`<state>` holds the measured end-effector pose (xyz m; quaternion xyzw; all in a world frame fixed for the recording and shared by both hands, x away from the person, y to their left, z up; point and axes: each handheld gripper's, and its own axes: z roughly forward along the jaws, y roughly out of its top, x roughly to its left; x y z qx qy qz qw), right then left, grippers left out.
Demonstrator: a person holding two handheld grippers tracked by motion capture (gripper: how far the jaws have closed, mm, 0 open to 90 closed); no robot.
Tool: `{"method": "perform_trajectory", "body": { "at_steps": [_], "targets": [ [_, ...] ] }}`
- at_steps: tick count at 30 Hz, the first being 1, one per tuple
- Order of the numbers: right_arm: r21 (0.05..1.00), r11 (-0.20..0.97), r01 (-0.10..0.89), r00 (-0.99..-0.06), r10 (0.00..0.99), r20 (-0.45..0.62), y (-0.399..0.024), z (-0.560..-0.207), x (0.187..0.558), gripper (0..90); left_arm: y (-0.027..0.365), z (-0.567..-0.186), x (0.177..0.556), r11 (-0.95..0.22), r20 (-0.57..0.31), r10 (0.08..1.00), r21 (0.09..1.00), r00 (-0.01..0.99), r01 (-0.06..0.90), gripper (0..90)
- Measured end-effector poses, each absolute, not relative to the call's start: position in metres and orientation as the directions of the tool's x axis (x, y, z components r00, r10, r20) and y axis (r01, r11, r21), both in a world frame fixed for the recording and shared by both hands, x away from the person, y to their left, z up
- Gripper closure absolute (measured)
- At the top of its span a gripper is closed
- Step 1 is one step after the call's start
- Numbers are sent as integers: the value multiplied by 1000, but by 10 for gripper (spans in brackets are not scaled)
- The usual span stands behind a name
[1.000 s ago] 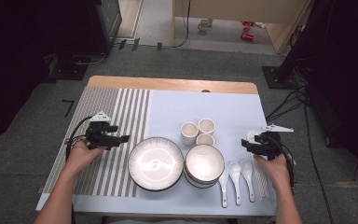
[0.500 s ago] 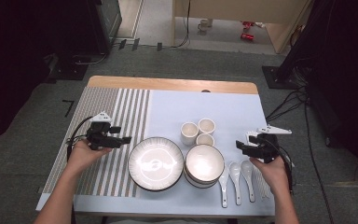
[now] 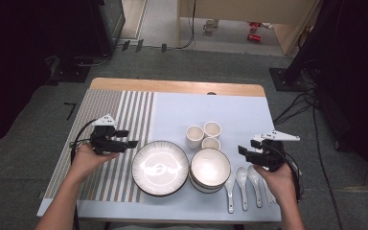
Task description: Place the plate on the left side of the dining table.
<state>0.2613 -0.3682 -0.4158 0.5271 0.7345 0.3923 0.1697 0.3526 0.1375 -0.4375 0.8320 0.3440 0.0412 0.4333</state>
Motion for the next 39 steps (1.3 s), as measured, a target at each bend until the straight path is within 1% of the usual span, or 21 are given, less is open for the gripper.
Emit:
{"method": "perform_trajectory", "body": {
  "at_steps": [1,7,11,19,27,39],
  "targets": [
    [755,133,642,-389,905,172,-367,-414,260,405,137,-437,352,-389,-229,605,751,763,534,366],
    [757,133,640,-402,897,182,-359,-402,251,444,132,-433,349,-399,-214,590,761,779,511,378],
    [772,172,612,-431,891,143,-351,-394,246,472,130,-433,348,-396,-225,583,760,781,515,383],
    [797,190,573,-466,876,126,-335,-382,237,491,128,-431,346,-392,-238,565,765,790,511,426],
    [806,189,561,-498,855,146,-324,-370,231,535,122,-431,343,-410,-221,553,767,803,493,468],
    [813,214,541,-559,814,157,-296,-360,223,578,116,-432,342,-424,-211,540,767,815,480,488]
  ]
}}
